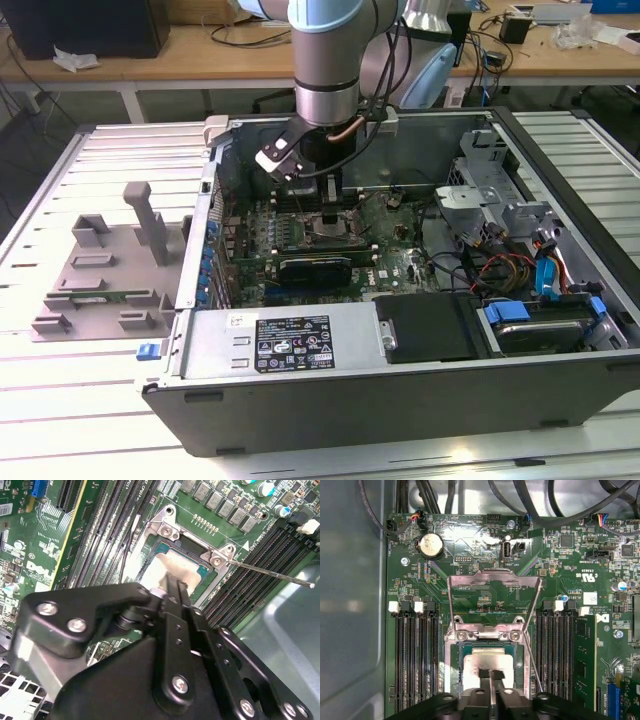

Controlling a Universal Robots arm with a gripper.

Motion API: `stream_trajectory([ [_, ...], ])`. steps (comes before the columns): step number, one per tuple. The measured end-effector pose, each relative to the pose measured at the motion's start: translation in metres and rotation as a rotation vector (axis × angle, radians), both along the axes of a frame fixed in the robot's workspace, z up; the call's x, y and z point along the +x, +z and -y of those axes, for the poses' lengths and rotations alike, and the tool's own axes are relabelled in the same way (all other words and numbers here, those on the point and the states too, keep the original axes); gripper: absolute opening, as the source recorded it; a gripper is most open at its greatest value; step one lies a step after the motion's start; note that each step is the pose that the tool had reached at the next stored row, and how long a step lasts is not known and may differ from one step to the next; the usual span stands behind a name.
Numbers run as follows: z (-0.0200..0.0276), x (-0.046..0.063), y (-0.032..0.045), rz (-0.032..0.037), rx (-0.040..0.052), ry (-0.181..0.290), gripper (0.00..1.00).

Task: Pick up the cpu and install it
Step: 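Place the cpu into insertion slot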

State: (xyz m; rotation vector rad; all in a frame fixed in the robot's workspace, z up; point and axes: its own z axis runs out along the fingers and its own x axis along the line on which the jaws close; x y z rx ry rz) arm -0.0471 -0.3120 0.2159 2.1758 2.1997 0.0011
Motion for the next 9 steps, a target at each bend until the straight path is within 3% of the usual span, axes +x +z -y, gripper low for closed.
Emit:
stream_trajectory([
  [5, 0.0001, -0.0001, 0.0001, -0.0001, 0.0007, 0.000, 0.11],
  [9, 0.0004, 0.0000, -0.0047, 0.0007, 0.0103, 0.000, 0.11],
])
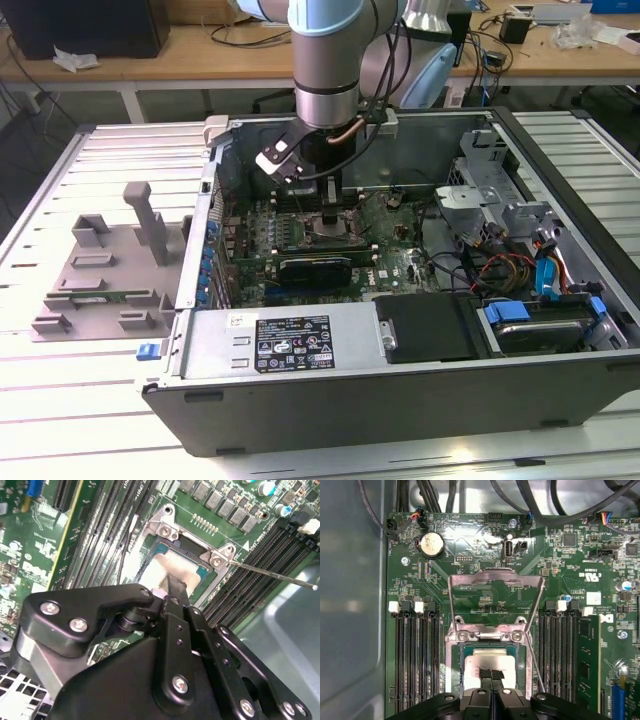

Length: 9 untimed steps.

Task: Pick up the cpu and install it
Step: 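Place the cpu into insertion slot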

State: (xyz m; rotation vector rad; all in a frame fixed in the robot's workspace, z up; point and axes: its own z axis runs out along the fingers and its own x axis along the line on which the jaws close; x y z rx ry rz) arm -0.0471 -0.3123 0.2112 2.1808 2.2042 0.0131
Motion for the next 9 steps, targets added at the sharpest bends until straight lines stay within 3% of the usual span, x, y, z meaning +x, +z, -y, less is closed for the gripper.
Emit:
stream_trajectory([
  [9, 0.0001, 0.0000, -0.0065, -0.0001, 0.0028, 0.000, 0.11],
])
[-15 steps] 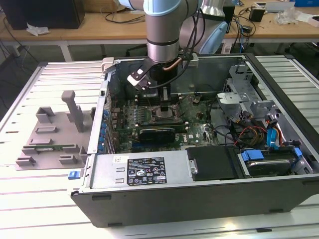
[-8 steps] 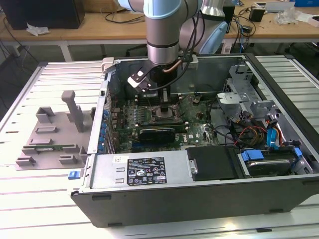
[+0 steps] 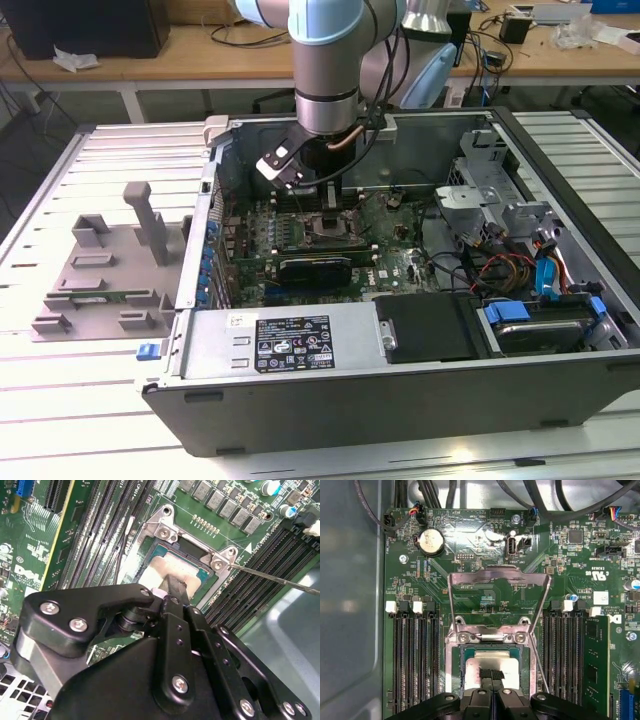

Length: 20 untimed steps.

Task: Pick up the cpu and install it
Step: 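Place the cpu into insertion slot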

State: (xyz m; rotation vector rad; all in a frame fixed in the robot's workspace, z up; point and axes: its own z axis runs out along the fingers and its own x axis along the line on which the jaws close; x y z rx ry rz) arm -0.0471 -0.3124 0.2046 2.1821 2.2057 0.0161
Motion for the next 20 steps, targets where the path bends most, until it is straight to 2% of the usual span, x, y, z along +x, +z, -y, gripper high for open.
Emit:
stream_trajectory([
  [9, -0.0002, 0.000, -0.0002, 0.0010, 0.0015, 0.000, 0.11],
  [12, -0.0001, 0.000, 0.0060, 0.0004, 0.0006, 0.000, 0.11],
  [16, 0.0000, 0.000, 0.0179, 0.0001, 0.0004, 0.000, 0.11],
  [19, 0.0000, 0.000, 0.0341, 0.0002, 0.0004, 0.000, 0.11],
  [20, 0.0000, 0.000, 0.0374, 0.0002, 0.0003, 0.000, 0.11],
])
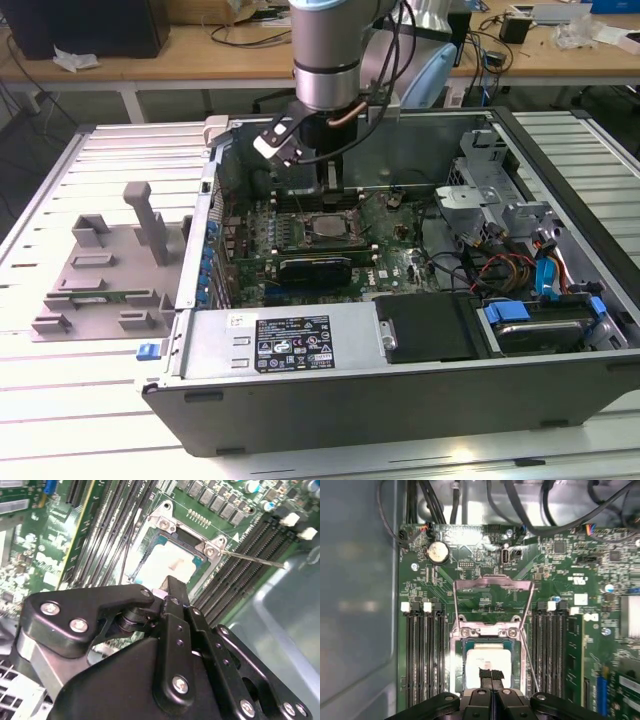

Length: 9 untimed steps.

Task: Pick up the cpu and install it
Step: 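Place the cpu into insertion slot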

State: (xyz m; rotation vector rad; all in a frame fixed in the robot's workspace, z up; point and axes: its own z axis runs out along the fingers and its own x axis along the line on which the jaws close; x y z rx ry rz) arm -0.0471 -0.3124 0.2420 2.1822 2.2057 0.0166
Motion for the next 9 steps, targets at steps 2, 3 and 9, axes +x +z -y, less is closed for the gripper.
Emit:
stream_trajectory([
  [2, 0.0000, 0.000, 0.0071, 0.0001, 0.0001, 0.000, 0.11],
  [3, 0.0000, 0.000, 0.0102, 0.0000, 0.0001, 0.000, 0.11],
  [9, 0.0000, 0.000, 0.0144, 0.0000, 0.0000, 0.000, 0.11],
])
